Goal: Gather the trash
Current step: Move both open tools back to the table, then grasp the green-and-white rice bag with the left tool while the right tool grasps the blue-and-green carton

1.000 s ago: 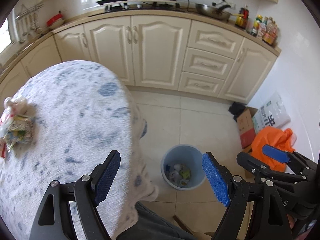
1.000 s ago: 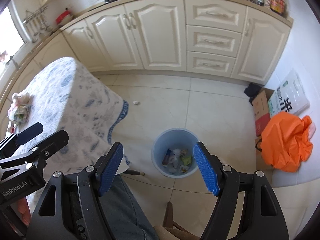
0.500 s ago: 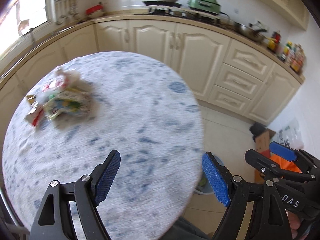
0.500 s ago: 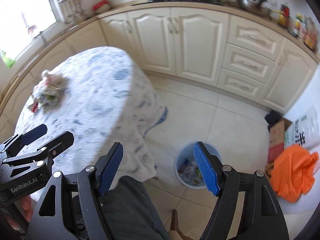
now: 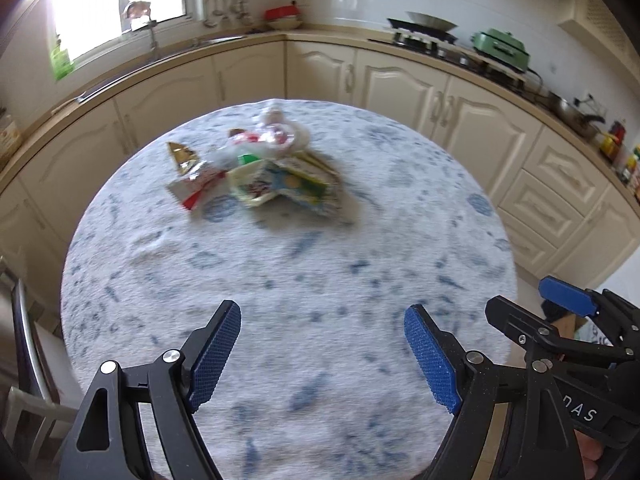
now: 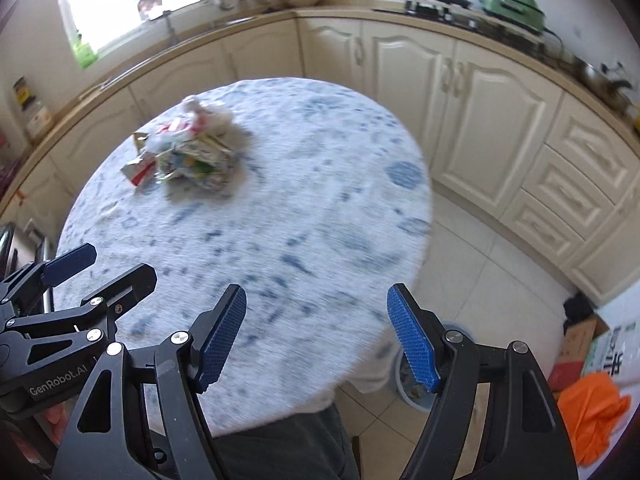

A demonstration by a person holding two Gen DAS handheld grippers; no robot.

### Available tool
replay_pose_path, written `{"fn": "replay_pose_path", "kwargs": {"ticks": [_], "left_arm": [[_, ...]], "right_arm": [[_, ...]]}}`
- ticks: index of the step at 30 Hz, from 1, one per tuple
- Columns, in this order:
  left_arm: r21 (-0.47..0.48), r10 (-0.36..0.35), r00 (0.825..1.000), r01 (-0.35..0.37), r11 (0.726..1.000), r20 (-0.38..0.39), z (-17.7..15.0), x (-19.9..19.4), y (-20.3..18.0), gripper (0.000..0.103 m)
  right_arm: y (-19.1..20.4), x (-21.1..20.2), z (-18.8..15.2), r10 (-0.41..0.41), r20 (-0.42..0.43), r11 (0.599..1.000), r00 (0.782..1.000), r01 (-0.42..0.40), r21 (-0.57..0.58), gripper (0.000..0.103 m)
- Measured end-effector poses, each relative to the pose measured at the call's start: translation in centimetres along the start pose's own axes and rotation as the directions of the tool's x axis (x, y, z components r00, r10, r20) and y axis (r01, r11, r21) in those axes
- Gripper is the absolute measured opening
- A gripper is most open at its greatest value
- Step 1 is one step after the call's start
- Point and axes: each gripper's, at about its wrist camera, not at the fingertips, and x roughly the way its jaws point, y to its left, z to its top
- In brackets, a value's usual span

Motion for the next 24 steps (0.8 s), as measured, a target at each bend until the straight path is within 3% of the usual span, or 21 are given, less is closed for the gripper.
{"fn": "replay_pose_path", "kwargs": {"ticks": [10,17,24], "left_arm": [[-0.119,0.063,0.997,-0.068,0.991,-0.045,1.9,2.6,6.2,0.081],[-0.176,0.074,0.994,-0.087,0.981,-0.084,4.2,6.2,9.3,0.081],[-0.198,0.064,0.993,-0.082,0.977,-0.1,6.7,9.9,11.7,0.081]], "right_arm": [[6.2,4.1,3.6,0.035,-0.033,0.986,0.999,-0.039,-0.164,0.075],[9.9,8.5,6.8,0.03,-0.07,0.96,0.997,-0.048,-0.276,0.077],[12.4,11.9,9.9,0.012,-0.054,0.925,0.998,-0.032,-0.378,0.084]]}}
